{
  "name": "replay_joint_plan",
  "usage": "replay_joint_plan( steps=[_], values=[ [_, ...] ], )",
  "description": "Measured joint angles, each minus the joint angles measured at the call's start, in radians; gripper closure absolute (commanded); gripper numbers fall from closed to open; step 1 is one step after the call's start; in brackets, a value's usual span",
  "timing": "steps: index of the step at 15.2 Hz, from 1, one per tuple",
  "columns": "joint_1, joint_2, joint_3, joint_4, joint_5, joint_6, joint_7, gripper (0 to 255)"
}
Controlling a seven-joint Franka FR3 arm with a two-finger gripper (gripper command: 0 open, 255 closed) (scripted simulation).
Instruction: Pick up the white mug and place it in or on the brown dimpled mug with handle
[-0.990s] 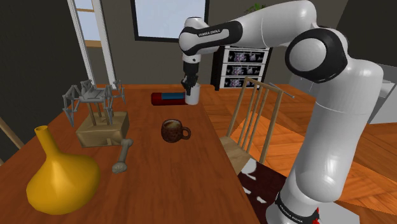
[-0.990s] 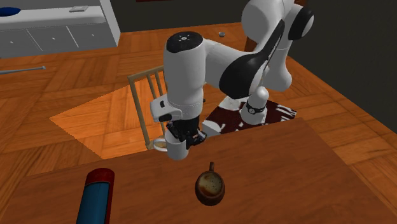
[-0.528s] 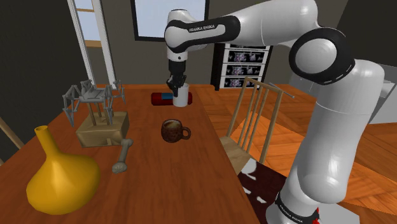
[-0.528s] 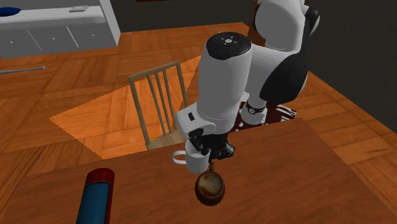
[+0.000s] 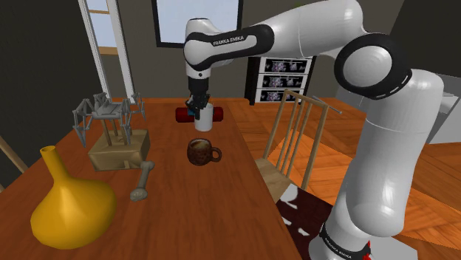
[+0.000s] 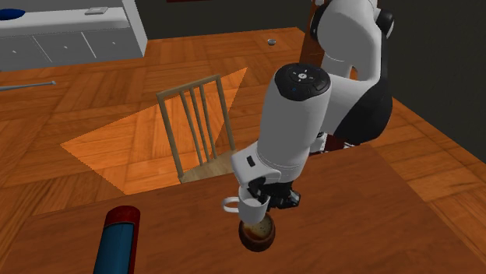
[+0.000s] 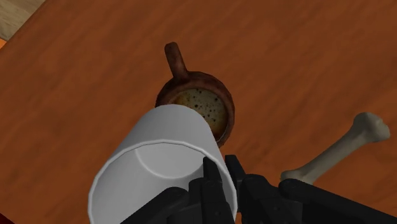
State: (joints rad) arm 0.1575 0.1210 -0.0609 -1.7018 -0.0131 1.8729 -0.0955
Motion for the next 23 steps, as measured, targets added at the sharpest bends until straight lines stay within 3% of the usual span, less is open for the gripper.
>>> replay_joint_plan(
  steps=[12,18,19,23],
  values=[
    [-0.001,0.023,0.000,-0.130,0.001,0.154,0.000,255],
    [-0.001,0.026,-0.001,-0.141,0.001,0.168,0.000,255],
    [-0.001,0.026,-0.001,-0.141,0.001,0.168,0.000,0],
    [-0.001,0.026,-0.001,-0.141,0.001,0.168,0.000,0]
  ],
)
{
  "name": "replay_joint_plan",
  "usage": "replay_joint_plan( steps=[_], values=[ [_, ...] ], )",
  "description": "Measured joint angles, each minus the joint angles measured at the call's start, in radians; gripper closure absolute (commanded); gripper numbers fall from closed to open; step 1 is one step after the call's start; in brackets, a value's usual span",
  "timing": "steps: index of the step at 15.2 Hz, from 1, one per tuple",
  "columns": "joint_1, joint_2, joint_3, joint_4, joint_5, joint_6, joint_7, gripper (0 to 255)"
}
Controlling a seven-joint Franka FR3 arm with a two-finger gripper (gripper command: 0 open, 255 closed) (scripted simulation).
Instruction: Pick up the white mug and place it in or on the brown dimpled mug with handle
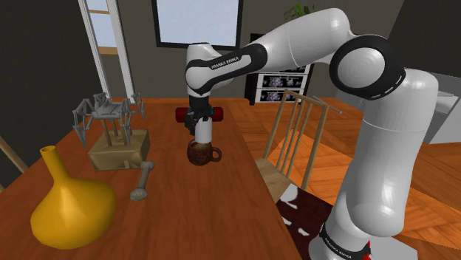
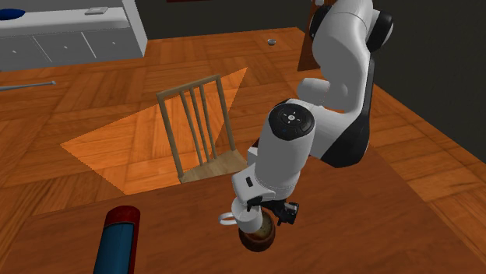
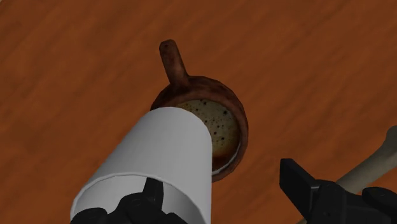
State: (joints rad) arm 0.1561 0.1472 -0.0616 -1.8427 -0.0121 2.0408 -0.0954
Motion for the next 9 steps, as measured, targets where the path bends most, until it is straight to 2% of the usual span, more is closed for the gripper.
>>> replay_joint_plan(
  steps=[2,6,9],
  values=[
    [0.000,0.000,0.000,0.000,0.000,0.000,0.000,0],
    [0.001,-0.029,0.000,0.064,-0.001,-0.092,0.001,0],
    [0.001,-0.031,0.001,0.085,-0.002,-0.116,0.001,0]
  ],
)
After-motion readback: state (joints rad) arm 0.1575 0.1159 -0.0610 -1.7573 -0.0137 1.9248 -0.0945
